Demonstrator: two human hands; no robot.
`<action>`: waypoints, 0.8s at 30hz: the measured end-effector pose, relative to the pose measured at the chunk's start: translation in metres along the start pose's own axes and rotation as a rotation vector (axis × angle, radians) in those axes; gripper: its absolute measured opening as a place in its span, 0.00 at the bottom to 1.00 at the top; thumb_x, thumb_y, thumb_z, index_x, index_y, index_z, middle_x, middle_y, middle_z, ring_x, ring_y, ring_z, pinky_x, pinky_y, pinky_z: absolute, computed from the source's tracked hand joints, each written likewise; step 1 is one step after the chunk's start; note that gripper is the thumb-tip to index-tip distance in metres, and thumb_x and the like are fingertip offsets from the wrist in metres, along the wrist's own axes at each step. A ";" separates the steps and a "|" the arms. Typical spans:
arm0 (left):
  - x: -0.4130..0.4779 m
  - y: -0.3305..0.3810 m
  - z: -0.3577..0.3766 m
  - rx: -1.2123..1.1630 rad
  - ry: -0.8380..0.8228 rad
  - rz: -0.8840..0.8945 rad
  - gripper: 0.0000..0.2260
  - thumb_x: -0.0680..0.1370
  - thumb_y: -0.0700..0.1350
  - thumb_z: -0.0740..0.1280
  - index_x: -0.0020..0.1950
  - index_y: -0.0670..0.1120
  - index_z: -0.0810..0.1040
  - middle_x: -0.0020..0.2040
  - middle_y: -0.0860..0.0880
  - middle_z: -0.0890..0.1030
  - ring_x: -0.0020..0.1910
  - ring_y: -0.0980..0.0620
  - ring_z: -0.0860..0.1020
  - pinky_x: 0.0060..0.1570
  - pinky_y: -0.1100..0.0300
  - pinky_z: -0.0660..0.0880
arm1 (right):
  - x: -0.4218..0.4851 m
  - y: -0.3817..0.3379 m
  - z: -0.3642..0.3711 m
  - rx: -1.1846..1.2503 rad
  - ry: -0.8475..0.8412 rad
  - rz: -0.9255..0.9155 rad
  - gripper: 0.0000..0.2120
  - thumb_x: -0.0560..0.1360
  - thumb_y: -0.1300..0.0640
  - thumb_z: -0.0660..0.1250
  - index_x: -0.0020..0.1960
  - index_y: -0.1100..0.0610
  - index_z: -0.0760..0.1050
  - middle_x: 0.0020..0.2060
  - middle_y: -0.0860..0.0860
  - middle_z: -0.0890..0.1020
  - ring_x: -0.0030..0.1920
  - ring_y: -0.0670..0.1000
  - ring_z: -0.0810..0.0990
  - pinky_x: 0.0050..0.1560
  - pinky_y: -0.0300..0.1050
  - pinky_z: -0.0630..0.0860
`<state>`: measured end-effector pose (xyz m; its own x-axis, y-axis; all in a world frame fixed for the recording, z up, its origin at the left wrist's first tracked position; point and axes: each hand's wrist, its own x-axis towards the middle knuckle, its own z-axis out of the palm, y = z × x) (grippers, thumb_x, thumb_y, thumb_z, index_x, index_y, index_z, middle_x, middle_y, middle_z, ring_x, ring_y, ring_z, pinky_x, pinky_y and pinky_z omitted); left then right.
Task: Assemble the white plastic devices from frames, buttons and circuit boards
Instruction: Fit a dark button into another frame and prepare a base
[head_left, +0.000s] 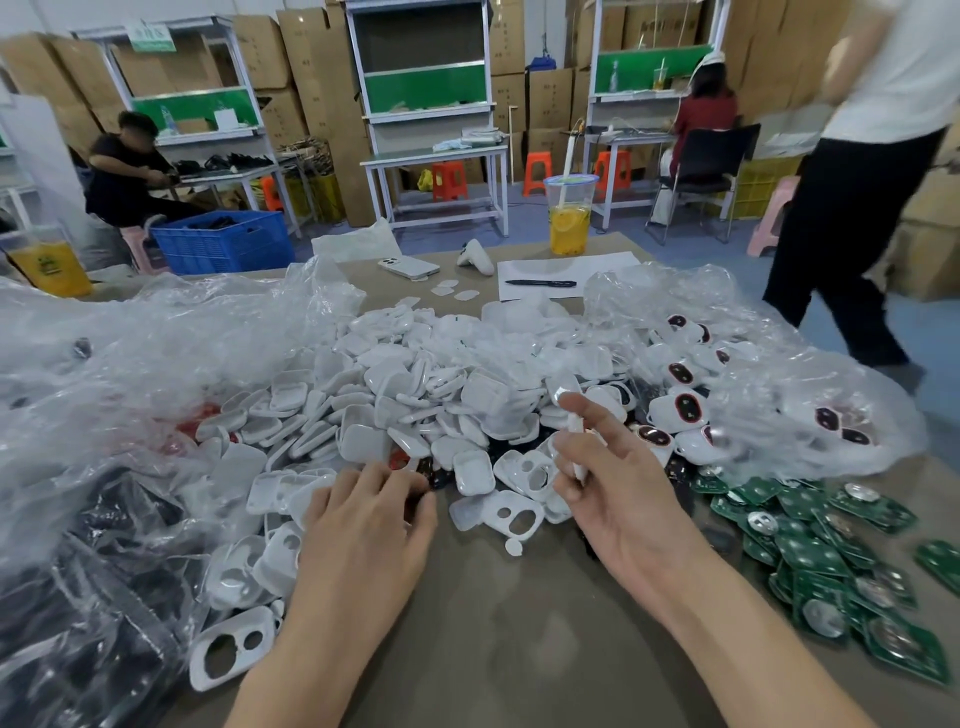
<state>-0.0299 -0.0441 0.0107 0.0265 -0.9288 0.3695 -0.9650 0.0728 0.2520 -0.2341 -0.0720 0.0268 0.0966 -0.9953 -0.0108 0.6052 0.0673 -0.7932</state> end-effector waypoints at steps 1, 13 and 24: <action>0.000 0.000 0.002 0.045 -0.023 -0.004 0.12 0.81 0.54 0.64 0.59 0.53 0.82 0.53 0.55 0.80 0.55 0.49 0.76 0.58 0.54 0.67 | -0.001 0.000 0.002 0.003 0.001 0.017 0.16 0.76 0.67 0.67 0.44 0.48 0.86 0.31 0.50 0.72 0.28 0.46 0.71 0.27 0.37 0.70; 0.009 0.005 0.007 0.218 0.016 -0.011 0.10 0.83 0.50 0.62 0.56 0.50 0.82 0.48 0.51 0.79 0.48 0.46 0.78 0.52 0.52 0.71 | -0.003 0.006 0.005 -0.080 -0.056 0.018 0.09 0.84 0.62 0.56 0.59 0.62 0.74 0.49 0.61 0.86 0.38 0.53 0.85 0.35 0.39 0.80; 0.014 0.023 -0.005 -1.607 -0.175 -0.408 0.10 0.74 0.45 0.67 0.49 0.44 0.87 0.42 0.43 0.80 0.37 0.51 0.77 0.38 0.63 0.78 | 0.001 0.018 0.005 -0.205 -0.062 0.016 0.16 0.83 0.67 0.58 0.53 0.53 0.82 0.45 0.54 0.85 0.38 0.56 0.85 0.36 0.43 0.80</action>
<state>-0.0506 -0.0536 0.0264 0.0576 -0.9982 -0.0176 0.3338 0.0027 0.9427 -0.2190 -0.0716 0.0160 0.1575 -0.9875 0.0084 0.4301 0.0609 -0.9007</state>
